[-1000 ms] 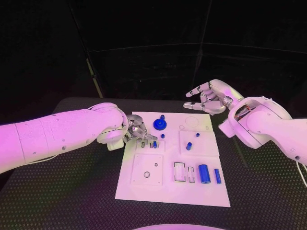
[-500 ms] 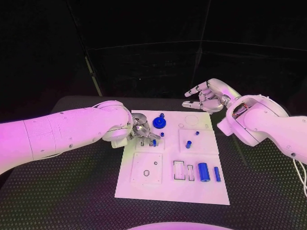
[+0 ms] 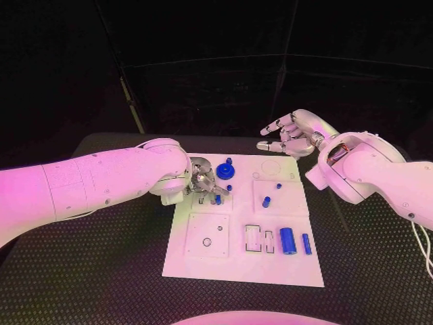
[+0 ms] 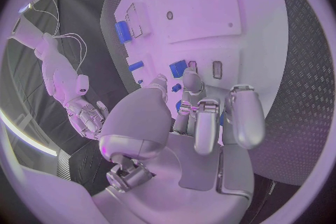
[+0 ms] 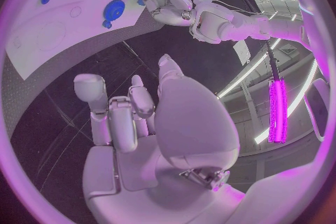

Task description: Assemble the parts on the task board

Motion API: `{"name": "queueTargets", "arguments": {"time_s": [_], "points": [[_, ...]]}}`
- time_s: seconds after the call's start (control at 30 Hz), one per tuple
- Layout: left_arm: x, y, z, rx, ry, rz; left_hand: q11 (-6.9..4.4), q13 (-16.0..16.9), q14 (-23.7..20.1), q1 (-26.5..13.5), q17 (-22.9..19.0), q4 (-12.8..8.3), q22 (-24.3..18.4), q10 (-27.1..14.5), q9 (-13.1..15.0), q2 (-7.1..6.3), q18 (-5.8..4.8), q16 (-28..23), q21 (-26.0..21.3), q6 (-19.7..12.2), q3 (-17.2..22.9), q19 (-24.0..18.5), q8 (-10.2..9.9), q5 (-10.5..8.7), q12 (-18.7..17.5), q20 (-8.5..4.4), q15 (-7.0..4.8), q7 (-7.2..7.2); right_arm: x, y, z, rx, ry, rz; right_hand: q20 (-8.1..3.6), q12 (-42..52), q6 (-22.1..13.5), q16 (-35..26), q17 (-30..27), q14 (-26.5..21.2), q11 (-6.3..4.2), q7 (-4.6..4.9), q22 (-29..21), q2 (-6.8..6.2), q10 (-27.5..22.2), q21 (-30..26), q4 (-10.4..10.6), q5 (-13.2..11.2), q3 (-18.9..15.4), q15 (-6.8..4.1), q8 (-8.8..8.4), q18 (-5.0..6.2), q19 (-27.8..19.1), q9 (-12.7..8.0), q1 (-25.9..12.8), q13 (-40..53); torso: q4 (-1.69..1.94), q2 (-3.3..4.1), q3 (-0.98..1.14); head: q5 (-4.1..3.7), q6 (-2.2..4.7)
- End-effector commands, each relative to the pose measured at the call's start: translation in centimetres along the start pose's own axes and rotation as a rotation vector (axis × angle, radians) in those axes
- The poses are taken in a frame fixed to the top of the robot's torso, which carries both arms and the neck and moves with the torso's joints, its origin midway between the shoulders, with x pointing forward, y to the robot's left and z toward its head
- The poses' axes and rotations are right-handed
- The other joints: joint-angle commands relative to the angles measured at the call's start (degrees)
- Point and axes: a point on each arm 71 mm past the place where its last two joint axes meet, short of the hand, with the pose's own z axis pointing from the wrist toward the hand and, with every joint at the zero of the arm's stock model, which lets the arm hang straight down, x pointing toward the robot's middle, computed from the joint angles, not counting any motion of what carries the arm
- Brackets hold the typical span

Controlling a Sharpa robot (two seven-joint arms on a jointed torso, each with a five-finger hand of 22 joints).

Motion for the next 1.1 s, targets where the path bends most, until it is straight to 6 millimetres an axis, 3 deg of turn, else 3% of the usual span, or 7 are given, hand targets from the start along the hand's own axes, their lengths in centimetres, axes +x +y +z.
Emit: {"name": "queueTargets", "arguments": {"time_s": [0.03, 1.1], "points": [[0.01, -0.12, 0.03, -0.009, 0.015, 0.031, 0.04, 0.1, 5.9, 0.6, 15.0, -0.1, -0.2, -0.1, 0.2, 0.14, -0.78, 0.3, 0.2, -0.5, -0.3, 0.1, 0.3, -0.23, 0.3, -0.29, -0.34, -0.02, -0.01, 0.13, 0.07, -0.004, 0.005, 0.001, -0.01, -0.2, 0.4, -0.4, 4.4, 3.5, -0.24, 0.09, -0.1, 0.11, -0.1, -0.3, 0.0, 0.3, -0.5, -0.32, 0.35, 1.05, -0.5, 0.1, -0.8, 0.0, 0.02, 0.03, -0.01, -0.03, -0.12], [0.0, -0.48, 0.45, -0.02, 0.043, 0.058, -0.05, 0.8, 5.9, 5.3, 15.1, -2.3, 0.7, 0.1, 2.1, 2.07, -0.86, 0.4, 0.6, -1.6, 0.1, 0.1, 2.2, -0.06, 1.4, -0.28, -0.38, -0.12, 0.36, 0.11, 0.52, -0.003, 0.019, 0.001, -0.07, -0.2, 0.6, -0.5, 4.2, 3.4, -0.31, 0.01, -0.4, 0.56, 0.0, -0.5, 0.0, 0.6, -0.5, -0.39, 0.55, 1.08, -0.6, 0.1, -1.0, 0.0, 0.07, 0.06, -0.08, -0.12, -0.66]]}}
